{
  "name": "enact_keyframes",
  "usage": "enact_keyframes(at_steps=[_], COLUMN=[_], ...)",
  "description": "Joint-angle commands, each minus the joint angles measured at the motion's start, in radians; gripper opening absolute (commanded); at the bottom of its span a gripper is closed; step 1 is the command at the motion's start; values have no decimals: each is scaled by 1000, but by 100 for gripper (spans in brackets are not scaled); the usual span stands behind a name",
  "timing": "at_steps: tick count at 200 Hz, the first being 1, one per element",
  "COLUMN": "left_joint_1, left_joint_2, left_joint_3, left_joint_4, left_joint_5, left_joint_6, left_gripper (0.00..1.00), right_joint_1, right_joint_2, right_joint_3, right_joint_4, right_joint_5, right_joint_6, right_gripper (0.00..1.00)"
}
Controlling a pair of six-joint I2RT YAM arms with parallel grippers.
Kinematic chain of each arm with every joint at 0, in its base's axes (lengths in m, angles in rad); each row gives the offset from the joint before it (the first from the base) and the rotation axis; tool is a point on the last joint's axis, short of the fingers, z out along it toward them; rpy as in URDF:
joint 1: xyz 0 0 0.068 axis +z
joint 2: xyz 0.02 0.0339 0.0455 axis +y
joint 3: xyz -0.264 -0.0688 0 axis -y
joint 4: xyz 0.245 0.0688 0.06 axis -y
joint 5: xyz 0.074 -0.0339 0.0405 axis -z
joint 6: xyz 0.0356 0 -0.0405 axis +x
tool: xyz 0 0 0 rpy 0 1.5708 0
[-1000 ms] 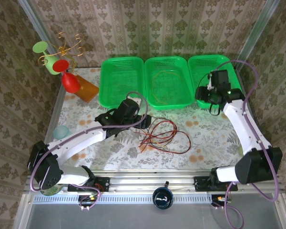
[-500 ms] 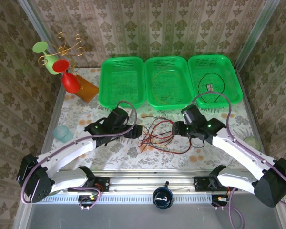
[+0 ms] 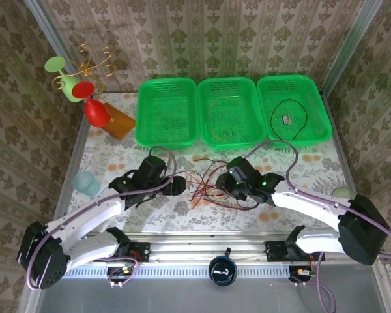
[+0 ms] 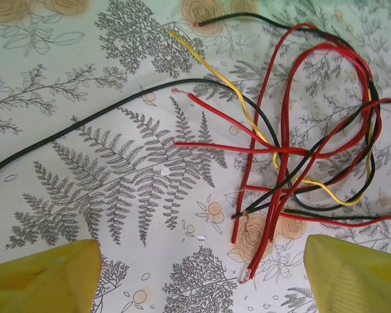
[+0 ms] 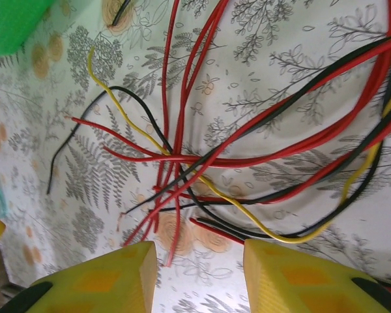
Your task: Untangle the cables
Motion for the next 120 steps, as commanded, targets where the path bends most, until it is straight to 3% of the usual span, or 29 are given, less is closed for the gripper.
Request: enact_keyframes(at_steps=[1, 120], left_joint_1=[17, 29], left_joint_2=[-32, -45], left_joint_3=[-23, -63], left_joint_4=[23, 51], left_joint_5=[11, 26], left_joint_6=[-31, -44], left_gripper=[81, 81], right_joint_1=[24, 74], right_joint_2=[37, 261], right_joint_3=[-10, 7], right_joint_4=[96, 291], right_joint_5=[24, -13], right_joint_6=[127, 234], right_gripper=[40, 32])
